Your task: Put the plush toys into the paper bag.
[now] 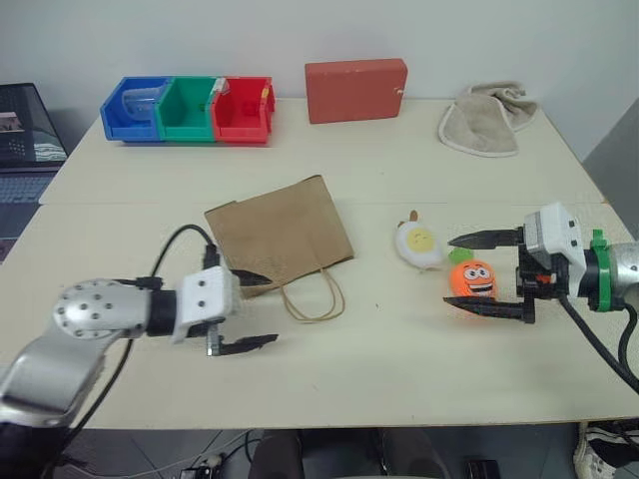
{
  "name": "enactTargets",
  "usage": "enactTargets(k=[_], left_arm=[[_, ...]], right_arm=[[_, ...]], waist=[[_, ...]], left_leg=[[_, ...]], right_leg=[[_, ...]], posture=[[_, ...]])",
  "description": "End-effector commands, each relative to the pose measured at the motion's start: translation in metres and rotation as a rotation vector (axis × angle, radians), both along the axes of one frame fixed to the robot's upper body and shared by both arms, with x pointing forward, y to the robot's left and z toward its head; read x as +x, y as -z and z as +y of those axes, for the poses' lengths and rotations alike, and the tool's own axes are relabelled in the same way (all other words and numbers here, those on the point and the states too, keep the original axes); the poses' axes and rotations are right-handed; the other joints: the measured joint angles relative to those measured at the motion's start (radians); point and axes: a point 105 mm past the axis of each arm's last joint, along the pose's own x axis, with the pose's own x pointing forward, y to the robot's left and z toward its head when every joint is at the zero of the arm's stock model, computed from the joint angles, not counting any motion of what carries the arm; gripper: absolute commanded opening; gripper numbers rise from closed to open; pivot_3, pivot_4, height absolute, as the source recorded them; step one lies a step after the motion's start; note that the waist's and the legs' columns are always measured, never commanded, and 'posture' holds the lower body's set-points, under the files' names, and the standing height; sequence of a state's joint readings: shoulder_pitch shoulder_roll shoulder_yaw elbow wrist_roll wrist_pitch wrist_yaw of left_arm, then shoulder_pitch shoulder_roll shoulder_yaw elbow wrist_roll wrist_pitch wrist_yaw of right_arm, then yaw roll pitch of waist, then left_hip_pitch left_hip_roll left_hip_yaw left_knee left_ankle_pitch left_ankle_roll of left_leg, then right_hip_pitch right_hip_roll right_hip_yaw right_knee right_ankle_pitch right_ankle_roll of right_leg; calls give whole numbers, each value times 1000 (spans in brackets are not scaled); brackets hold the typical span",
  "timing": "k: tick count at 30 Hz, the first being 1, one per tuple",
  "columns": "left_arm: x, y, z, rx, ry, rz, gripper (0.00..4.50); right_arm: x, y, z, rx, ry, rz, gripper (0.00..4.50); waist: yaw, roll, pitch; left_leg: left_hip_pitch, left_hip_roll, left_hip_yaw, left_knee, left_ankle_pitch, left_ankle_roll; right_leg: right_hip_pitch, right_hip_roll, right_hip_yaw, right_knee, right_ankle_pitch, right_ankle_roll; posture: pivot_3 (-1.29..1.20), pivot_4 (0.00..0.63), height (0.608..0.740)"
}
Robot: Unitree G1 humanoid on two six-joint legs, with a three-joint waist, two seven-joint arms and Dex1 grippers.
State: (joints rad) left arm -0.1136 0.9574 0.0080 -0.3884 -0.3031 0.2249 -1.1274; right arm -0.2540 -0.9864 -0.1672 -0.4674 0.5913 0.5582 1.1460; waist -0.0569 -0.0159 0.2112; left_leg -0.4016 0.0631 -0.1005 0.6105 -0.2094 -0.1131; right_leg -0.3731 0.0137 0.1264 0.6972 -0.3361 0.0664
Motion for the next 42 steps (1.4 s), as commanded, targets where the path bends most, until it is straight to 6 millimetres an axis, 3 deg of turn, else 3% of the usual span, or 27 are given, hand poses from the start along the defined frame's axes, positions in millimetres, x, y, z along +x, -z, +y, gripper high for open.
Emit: enactTargets(k=[1, 7, 9, 22, 31, 34, 37, 42], left_arm=[[12, 13, -9, 21, 46, -54, 4475], [26, 28, -26, -36, 68, -99, 4475], [27, 28, -30, -49, 76, -98, 4098], [23, 23, -38, -51, 115, -42, 56], [19, -3, -30, -99, 98, 119, 56], [26, -42, -32, -248, 82, 197, 56], [31, -59, -33, -325, 66, 243, 0], [34, -79, -33, -419, 54, 271, 0]], right_arm=[[-6, -7, 7, 20, -5, -23, 4500], [-14, -5, 14, 27, -14, -6, 4500], [-17, -4, 16, 23, -20, 0, 4500], [-21, -1, 18, 34, -23, 12, 4500], [-13, 8, 39, 76, 48, 5, 4500], [-2, 16, 62, 155, 50, 43, 4500], [5, 22, 80, 181, 37, 55, 3890], [17, 40, 110, 214, 21, 77, 2075]], waist=[[2, 0, 0], [4, 0, 0], [4, 0, 0], [4, 0, 0], [0, -1, 0], [-1, -2, -1], [-1, -2, -1], [-1, -2, -1]], left_leg=[[0, 0, 0, 1, 0, 0], [0, 0, -1, 1, 0, 0], [0, 0, -1, 1, 0, 0], [0, 0, -2, 1, 0, 0], [0, 0, -3, 1, 0, 0], [0, 0, -4, 2, 0, 0], [-1, 0, -6, 3, 1, 0], [-2, 0, -7, 2, 0, 0]], right_leg=[[0, 0, 0, 0, 0, 0], [0, 0, 0, 0, 0, 0], [0, 0, -1, 0, 0, 0], [1, 0, -1, 1, 0, 0], [1, 1, -2, 1, 0, 0], [1, 1, -3, 1, 0, 0], [1, 2, -4, 2, 0, 0], [0, 1, -5, 2, 0, 0]], posture=[[0, 150, 740], [0, 150, 740], [0, 150, 740], [0, 150, 740], [0, 150, 740], [0, 150, 740], [0, 150, 740], [0, 150, 740]])
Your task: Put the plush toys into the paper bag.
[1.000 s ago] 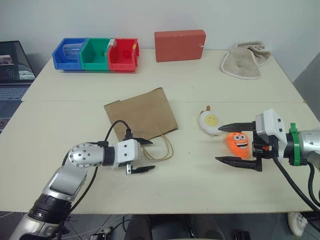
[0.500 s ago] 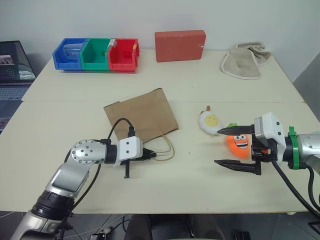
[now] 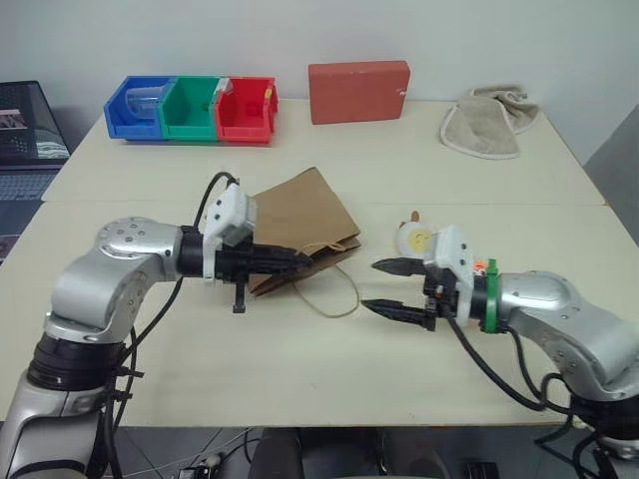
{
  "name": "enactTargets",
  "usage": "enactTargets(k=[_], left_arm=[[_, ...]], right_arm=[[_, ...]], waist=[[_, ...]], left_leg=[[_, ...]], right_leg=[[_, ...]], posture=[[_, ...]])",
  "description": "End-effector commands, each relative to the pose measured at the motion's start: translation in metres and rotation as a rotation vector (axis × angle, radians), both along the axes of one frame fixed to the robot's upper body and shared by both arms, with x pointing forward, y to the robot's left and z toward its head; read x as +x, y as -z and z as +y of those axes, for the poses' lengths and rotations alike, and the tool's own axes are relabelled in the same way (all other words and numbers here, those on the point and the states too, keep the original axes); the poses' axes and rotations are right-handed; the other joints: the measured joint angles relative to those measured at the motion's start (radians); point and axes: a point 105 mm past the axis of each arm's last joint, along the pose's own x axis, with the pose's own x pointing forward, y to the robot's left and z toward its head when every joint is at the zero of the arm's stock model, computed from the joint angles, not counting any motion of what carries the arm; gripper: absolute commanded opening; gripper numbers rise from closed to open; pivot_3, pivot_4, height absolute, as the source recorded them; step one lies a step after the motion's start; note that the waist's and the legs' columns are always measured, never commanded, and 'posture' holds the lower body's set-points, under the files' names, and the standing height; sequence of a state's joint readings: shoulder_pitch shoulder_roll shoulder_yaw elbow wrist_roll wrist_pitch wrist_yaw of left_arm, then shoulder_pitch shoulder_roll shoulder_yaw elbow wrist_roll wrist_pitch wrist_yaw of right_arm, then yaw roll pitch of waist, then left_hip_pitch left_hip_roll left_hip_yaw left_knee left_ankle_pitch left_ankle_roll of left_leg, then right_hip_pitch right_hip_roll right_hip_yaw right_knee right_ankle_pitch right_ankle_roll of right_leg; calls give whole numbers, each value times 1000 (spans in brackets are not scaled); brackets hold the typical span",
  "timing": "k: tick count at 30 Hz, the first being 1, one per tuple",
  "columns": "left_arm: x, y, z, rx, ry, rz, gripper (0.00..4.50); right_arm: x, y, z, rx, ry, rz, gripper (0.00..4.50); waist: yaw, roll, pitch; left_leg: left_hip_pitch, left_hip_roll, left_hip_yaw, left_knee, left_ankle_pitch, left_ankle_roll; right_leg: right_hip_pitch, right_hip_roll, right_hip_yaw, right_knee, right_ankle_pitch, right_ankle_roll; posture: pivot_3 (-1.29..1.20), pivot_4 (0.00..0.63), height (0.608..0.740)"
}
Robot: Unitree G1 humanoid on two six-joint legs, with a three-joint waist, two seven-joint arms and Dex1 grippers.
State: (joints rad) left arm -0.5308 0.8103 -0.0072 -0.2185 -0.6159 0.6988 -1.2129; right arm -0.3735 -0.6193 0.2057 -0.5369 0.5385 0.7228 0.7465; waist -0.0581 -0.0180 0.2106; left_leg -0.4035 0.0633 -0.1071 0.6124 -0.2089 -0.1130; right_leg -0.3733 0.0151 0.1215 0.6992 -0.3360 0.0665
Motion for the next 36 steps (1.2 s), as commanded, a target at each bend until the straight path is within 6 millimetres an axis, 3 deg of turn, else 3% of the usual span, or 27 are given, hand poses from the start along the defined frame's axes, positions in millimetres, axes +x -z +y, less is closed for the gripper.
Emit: enactTargets(k=[1, 5, 6, 12, 17, 23, 30, 36], left_arm=[[0, -23, -1, -72, -1, -18, 0], [-1, -25, -2, -67, 3, -12, 0], [0, -25, -3, -64, 1, -12, 0], [1, -33, -6, -78, 3, -17, 0], [6, -45, -4, -104, -21, -33, 0], [12, -70, -1, -197, -67, -41, 0], [12, -72, 4, -194, -93, -43, 0], [20, -105, 14, -208, -145, -187, 0]], right_arm=[[10, 2, 18, 21, 2, -44, 1681], [30, 4, 40, 60, 49, -70, 140], [37, 5, 48, 74, 69, -77, 65], [63, 15, 82, 163, 133, -77, 65], [79, 30, 94, 149, 202, -107, 65], [93, 48, 96, 142, 332, -121, 65], [102, 52, 94, 128, 400, -113, 65], [103, 70, 95, 90, 427, 15, 65]], waist=[[0, 0, 0], [-1, 0, 0], [-1, 0, 0], [-1, 0, 0], [1, 0, 0], [-2, 0, 0], [-3, 0, 0], [-6, -1, 0]], left_leg=[[-1, 0, -1, 0, 0, 0], [-2, 0, -2, 0, 0, 0], [-2, 0, -2, 0, 0, 0], [-2, 0, -3, 0, 0, 0], [-2, 0, -3, 0, 0, -1], [-2, 0, -3, 0, 0, -1], [-2, 0, -3, 0, 1, -1], [-2, 0, -3, 0, 1, -2]], right_leg=[[0, 0, -1, 0, 0, 0], [-1, 0, -2, 0, 0, 0], [-1, 0, -2, 1, 0, 0], [-1, 0, -3, 2, 0, -1], [-1, -1, -3, 2, 0, -1], [-4, 0, -4, 5, 0, -1], [-5, 0, -3, 8, 0, -1], [-6, 0, -3, 13, 0, -1]], posture=[[0, 150, 740], [0, 150, 740], [0, 150, 740], [0, 150, 740], [0, 150, 740], [0, 150, 740], [0, 150, 740], [0, 150, 740]])
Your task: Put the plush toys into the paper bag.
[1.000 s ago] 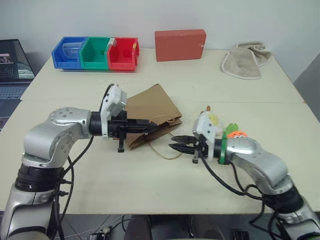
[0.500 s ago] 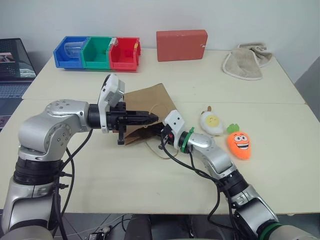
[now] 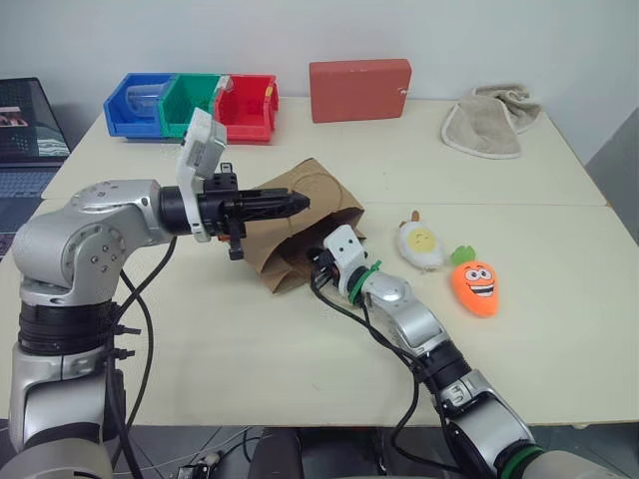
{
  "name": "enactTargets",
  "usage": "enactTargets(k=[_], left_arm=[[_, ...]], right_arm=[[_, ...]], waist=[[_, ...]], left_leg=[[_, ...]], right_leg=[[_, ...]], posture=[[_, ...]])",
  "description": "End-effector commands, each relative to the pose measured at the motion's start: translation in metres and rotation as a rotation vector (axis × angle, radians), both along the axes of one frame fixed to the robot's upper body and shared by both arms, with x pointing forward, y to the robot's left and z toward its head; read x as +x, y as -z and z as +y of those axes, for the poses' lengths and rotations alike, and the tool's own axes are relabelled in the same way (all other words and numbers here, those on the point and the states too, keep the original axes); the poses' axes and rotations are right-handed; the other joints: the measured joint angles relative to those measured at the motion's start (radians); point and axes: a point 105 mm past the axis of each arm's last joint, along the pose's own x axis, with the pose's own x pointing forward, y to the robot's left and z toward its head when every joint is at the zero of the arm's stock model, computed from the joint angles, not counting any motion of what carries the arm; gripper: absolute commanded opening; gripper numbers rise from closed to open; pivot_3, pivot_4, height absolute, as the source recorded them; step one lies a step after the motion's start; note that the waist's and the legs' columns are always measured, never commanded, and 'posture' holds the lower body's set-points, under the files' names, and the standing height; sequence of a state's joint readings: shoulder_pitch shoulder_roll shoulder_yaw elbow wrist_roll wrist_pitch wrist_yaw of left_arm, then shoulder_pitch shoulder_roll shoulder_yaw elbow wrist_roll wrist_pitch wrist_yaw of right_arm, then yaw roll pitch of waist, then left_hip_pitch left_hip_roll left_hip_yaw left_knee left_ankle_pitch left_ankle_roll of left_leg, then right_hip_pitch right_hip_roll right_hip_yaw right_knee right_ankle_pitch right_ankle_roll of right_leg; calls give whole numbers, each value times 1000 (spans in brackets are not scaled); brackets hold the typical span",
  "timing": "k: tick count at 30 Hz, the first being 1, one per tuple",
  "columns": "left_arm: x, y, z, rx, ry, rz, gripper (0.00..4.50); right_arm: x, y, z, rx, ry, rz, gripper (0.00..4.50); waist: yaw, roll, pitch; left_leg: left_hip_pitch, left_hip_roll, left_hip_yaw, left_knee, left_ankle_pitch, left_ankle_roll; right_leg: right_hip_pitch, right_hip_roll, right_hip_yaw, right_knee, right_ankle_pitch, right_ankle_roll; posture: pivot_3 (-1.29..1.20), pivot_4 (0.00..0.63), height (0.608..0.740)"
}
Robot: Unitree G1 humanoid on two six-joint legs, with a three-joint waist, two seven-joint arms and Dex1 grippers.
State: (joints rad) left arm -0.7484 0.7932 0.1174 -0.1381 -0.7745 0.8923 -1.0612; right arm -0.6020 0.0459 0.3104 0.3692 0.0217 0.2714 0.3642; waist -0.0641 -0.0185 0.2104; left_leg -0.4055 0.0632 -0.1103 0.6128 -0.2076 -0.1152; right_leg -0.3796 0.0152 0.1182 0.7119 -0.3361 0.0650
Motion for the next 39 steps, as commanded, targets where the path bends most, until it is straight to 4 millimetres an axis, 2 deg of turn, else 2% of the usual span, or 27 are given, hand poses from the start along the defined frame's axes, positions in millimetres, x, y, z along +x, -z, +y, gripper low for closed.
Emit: enactTargets(k=[1, 5, 8, 10, 15, 19, 22, 29, 32, 34, 37, 39], left_arm=[[2, -46, 10, -16, -52, -201, 0], [7, -74, 11, -39, -87, -326, 0], [9, -103, 8, -89, -125, -440, 0], [8, -110, 6, -109, -121, -457, 0], [6, -71, 0, 3, -63, -378, 0], [2, -47, -4, 42, -26, -331, 0], [-1, -29, -6, 78, 0, -297, 0], [-8, -10, -9, 131, 39, -272, 0], [-8, 1, -9, 176, 51, -270, 0], [-9, 2, -10, 173, 56, -264, 0], [-11, 3, -12, 164, 66, -258, 0], [-11, 3, -12, 165, 65, -259, 0]], right_arm=[[-1, 6, 2, -2, 1, 47, 65], [-2, 8, 3, -6, -2, 56, 65], [-2, 8, 3, -10, 0, 60, 65], [-2, 8, 3, -7, 0, 60, 65], [-1, -1, 5, 15, -10, 36, 65], [-3, -20, 9, 93, -42, 10, 65], [-4, -47, 2, 137, -50, -56, 65], [-39, -85, -17, 98, -201, -137, 65], [-59, -95, -34, 29, -278, -144, 588], [-66, -98, -42, -2, -300, -146, 1269], [-73, -104, -69, -81, -302, -160, 2315], [-69, -98, -96, -214, -254, -178, 3079]], waist=[[1, 0, 0], [-2, 0, 0], [-3, 0, 0], [-5, 0, 0], [-20, 0, 0], [-21, -1, 0], [-20, -1, 0], [-18, -1, 0], [-17, 0, 0], [-17, -1, 0], [-17, -1, 0], [-17, -1, 0]], left_leg=[[0, 0, 0, 0, 0, 0], [1, 0, 0, 0, 0, -1], [1, 0, 0, 0, 0, -1], [1, 0, 0, 0, 0, -1], [1, 0, 1, -1, 0, -1], [1, 0, 0, 0, 0, -1], [0, 0, 0, 0, 0, -1], [-2, 0, 0, 0, 0, -1], [-3, -1, 0, 0, 0, -1], [-3, 0, 0, 0, 0, -1], [-3, 0, 0, 0, 0, -1], [-4, -1, 0, 0, 0, -1]], right_leg=[[0, 0, 0, 1, 0, 0], [1, 0, 1, 1, 0, 0], [0, 0, 0, 1, 0, 0], [0, 0, 1, 1, 0, 0], [0, 0, 1, 1, 0, 0], [0, 0, 1, 1, 0, 0], [-1, 0, 1, 1, 0, 0], [-2, 0, 1, 1, 0, 0], [-3, 0, 1, 1, 0, 0], [-3, 0, 1, 1, 0, 0], [-4, 0, 1, 1, 0, 0], [-4, 0, 1, 0, 0, 0]], posture=[[0, 150, 740], [0, 150, 740], [0, 150, 740], [0, 150, 740], [0, 150, 740], [0, 150, 740], [0, 150, 740], [0, 150, 740], [0, 150, 740], [0, 150, 740], [0, 150, 740], [0, 150, 740]])
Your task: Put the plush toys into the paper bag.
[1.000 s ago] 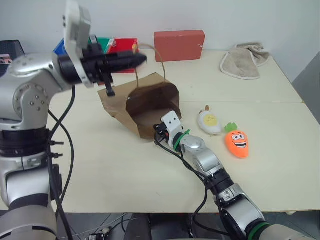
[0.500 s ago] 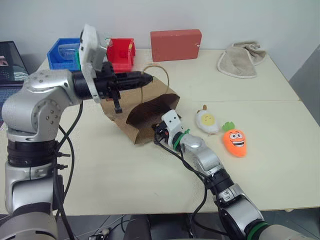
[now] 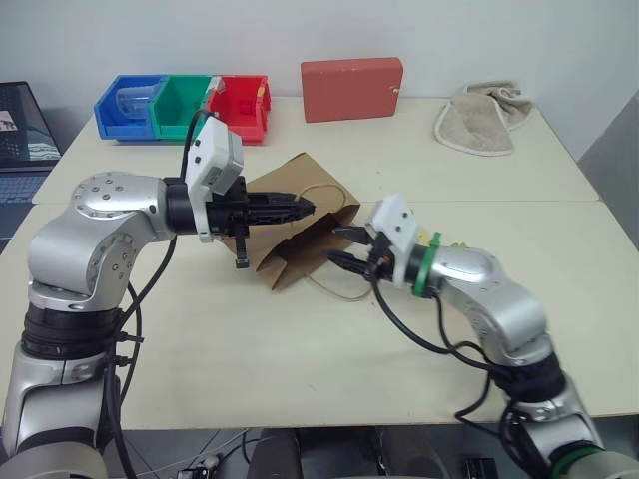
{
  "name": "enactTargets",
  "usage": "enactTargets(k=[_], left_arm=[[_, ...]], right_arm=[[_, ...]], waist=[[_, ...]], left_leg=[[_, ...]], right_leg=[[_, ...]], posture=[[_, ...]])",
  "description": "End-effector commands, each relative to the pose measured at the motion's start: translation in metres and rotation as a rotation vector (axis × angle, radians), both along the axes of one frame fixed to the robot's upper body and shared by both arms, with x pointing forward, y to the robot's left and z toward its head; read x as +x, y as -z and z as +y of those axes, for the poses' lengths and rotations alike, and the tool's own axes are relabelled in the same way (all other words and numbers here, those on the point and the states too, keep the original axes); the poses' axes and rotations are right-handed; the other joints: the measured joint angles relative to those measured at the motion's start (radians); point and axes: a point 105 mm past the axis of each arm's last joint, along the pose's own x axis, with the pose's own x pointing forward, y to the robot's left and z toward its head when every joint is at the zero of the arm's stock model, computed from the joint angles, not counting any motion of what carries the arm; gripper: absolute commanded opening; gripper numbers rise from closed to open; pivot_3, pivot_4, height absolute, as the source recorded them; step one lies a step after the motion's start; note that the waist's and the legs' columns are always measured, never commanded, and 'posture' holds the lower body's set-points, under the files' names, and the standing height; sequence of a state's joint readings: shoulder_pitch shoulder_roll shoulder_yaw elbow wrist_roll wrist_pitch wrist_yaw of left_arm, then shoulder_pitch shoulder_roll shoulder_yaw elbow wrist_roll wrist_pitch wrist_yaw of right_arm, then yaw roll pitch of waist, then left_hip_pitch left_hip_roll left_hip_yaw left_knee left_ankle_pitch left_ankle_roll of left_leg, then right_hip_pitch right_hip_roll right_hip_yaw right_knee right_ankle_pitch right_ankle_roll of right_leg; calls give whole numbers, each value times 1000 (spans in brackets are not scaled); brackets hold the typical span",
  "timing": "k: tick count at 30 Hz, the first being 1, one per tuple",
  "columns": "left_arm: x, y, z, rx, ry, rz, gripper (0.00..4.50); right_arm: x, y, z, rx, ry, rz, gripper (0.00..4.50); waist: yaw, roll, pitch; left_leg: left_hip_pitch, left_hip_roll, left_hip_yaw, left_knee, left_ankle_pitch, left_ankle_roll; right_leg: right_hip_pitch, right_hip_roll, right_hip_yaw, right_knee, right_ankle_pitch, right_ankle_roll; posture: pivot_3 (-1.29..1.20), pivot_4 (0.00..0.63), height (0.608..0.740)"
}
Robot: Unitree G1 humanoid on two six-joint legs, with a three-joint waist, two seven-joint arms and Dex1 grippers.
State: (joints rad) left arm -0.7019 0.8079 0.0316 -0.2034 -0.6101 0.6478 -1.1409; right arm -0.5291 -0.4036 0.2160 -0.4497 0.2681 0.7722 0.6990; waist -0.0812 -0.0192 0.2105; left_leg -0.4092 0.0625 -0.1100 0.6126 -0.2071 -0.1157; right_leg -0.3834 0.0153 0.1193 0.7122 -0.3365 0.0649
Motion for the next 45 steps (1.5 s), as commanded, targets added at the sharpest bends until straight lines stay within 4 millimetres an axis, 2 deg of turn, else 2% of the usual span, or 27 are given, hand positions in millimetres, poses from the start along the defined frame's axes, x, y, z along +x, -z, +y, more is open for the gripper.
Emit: enactTargets(k=[1, 2, 6, 11, 14, 18, 22, 23, 26, 30, 38, 40, 42, 45], left_arm=[[-4, -8, -1, 4, 8, -46, 0], [-4, -8, 0, 4, 5, -47, 0], [-3, -9, -1, 0, 6, -49, 0], [-2, -9, -3, -4, 6, -52, 0], [-3, -9, -3, -10, 1, -54, 0], [-3, -6, -1, -21, -10, -51, 0], [-3, -4, -1, -22, -11, -47, 0], [-3, -4, -1, -22, -10, -47, 0], [-2, -5, 0, -23, -13, -51, 0], [-1, -7, 1, -25, -16, -55, 0], [2, -15, 5, -35, -21, -64, 0], [3, -16, 5, -40, -23, -68, 0], [4, -17, 5, -41, -23, -74, 0], [4, -19, 2, -56, -11, -77, 0]], right_arm=[[-1, -2, -42, -172, 52, -93, 3372], [2, 7, -58, -270, 86, -108, 3741], [14, 33, -86, -436, 155, -130, 3741], [29, 48, -96, -521, 196, -187, 3741], [39, 49, -96, -503, 241, -216, 3132], [49, 50, -98, -550, 270, -285, 1676], [56, 46, -97, -525, 298, -302, 138], [57, 45, -98, -527, 303, -310, 9], [57, 42, -100, -518, 306, -320, 9], [51, 28, -100, -465, 271, -321, 9], [5, -7, -87, -330, 44, -206, 9], [-16, -16, -78, -278, -52, -149, 9], [-31, -17, -70, -253, -126, -89, 9], [-36, -12, -54, -232, -166, -63, 9]], waist=[[3, 0, 0], [7, 0, 0], [8, -1, 0], [-2, -1, 0], [-2, -1, 0], [-2, -1, 0], [-1, -1, 0], [-1, -1, 0], [-1, -1, 0], [-1, -1, 0], [1, -1, 0], [2, -1, 0], [3, -1, 0], [2, -1, 0]], left_leg=[[-1, 0, 0, 0, 0, 0], [-1, -1, 0, 0, 0, 0], [-2, 0, 1, 1, 0, 0], [-2, -1, 2, 1, 0, 0], [-2, 0, 2, 1, 0, 0], [-2, -1, 2, 1, 0, 0], [-2, 0, 1, 2, 0, 0], [-2, 0, 1, 2, 0, 0], [-2, -1, 1, 2, 0, 0], [-2, -1, 1, 3, 0, 0], [-2, 0, 1, 2, 0, 0], [-2, -1, 1, 3, 0, 0], [-2, -1, 1, 3, 0, 0], [-2, 0, 1, 3, 0, 0]], right_leg=[[0, 0, 0, 0, 0, 0], [0, -1, 0, -1, 0, 0], [-1, 0, 1, -2, 0, 0], [-2, 0, 2, -1, 0, 0], [-2, 0, 2, -1, 0, 0], [-2, 0, 2, -1, 0, 0], [-2, 0, 1, 0, 0, 0], [-2, 0, 1, 0, 0, 0], [-2, 0, 1, 0, 0, 0], [-2, 0, 1, 1, 0, 0], [-2, 0, 1, 1, 0, 0], [-1, 0, 1, 1, 0, 0], [-1, 0, 1, 1, 0, 0], [-1, 0, 1, 1, 0, 0]], posture=[[0, 150, 740], [0, 150, 740], [0, 150, 740], [0, 150, 740], [0, 150, 740], [0, 150, 740], [0, 150, 740], [0, 150, 740], [0, 150, 740], [0, 150, 740], [0, 150, 740], [0, 150, 740], [0, 150, 740], [0, 150, 740]])
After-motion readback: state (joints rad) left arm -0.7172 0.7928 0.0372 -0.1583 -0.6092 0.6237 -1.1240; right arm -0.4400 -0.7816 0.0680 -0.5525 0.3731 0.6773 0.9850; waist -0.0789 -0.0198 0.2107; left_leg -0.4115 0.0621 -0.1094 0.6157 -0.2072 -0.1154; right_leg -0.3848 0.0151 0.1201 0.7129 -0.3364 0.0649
